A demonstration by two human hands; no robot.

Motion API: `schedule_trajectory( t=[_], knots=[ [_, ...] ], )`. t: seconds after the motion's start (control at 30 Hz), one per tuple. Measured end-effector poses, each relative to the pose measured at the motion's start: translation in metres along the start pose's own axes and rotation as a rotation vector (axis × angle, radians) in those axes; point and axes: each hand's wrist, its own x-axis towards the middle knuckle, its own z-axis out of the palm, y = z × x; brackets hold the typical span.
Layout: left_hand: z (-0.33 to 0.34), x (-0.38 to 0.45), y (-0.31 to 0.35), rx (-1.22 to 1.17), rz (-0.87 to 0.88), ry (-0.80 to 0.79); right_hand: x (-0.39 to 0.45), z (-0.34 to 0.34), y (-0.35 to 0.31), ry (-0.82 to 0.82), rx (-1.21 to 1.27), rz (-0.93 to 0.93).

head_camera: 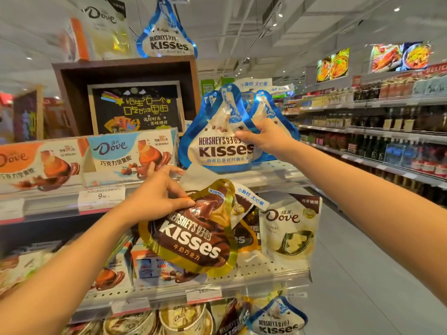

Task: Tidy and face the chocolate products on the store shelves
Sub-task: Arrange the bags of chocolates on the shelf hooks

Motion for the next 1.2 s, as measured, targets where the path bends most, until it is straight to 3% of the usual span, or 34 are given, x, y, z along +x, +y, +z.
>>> schedule_trajectory(
  t=[0.1,0.37,0.5,0.6,0.7,0.9,1.0,1.2],
  knots=[
    [0.002,-0.002,0.0,-0.026,-0.026,0.007,0.0,0.003,0.003,-0.022,-0.007,0.038],
    [0.009,-0.01,-0.01,-0.087,0.103,0.038,-0.012,0.01,0.008,0.337,-0.317,-0.084],
    [0.013,-0.008,-0.009,-0.09,0.084,0.057,-0.051,0.03,0.008,0.61,-0.419,-0.418],
    [0.015,-0.006,-0.005,-0.133,0.041,0.091,-0.094,0.057,0.016,0.491,-0.263,-0.475],
    [0.017,-0.007,-0.001,-0.167,-0.004,0.131,-0.125,0.08,0.028,0.358,-0.077,-0.287],
    [0.021,-0.008,0.009,-0.216,-0.094,0.206,-0.136,0.106,0.049,0.38,0.339,0.08],
    [0.022,-0.007,0.011,-0.228,-0.116,0.218,-0.133,0.109,0.059,0.238,0.32,0.233],
    [0.021,-0.01,0.003,-0.217,-0.045,0.155,-0.121,0.093,0.059,0.084,0.239,0.186]
  ],
)
